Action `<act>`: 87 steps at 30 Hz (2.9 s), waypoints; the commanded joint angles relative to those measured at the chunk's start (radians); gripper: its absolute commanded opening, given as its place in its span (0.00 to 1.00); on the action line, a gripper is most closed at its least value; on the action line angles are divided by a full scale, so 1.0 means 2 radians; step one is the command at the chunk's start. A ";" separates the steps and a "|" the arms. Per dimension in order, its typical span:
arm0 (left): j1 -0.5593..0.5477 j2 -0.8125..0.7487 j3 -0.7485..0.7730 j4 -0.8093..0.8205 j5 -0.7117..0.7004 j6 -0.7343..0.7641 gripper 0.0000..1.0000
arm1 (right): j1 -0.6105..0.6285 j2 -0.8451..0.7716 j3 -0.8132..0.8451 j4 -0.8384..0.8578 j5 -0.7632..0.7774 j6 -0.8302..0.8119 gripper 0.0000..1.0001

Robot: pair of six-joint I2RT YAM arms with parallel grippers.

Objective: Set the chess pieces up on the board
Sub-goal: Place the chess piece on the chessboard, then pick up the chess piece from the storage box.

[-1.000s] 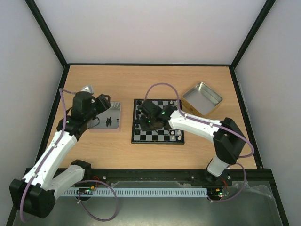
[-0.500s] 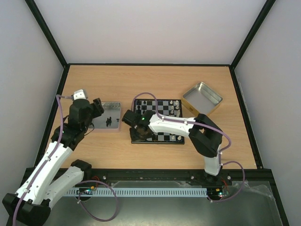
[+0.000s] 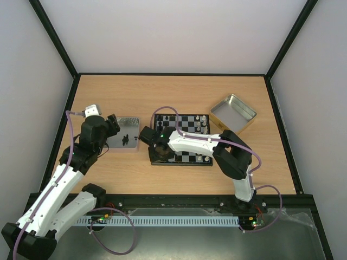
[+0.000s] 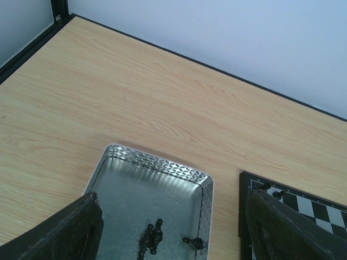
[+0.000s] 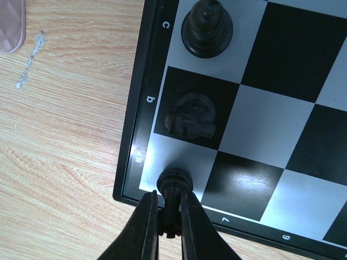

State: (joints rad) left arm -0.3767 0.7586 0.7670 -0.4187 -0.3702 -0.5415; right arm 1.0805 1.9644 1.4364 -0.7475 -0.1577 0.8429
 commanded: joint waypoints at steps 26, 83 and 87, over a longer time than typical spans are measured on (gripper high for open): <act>0.060 0.108 0.000 0.008 0.129 0.063 0.90 | -0.019 -0.166 -0.089 0.085 0.139 0.003 0.43; 0.078 0.388 0.075 -0.057 0.189 0.057 0.11 | -0.084 -0.238 -0.198 0.203 0.152 -0.042 0.34; 0.075 0.341 0.093 -0.060 0.232 0.078 0.11 | -0.111 -0.252 -0.208 0.240 0.088 -0.043 0.35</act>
State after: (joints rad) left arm -0.2241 1.5463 0.8963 -0.5201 0.0067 -0.4332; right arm 0.9096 1.5116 1.0431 -0.3523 0.1036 0.7460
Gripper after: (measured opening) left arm 0.148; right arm 0.346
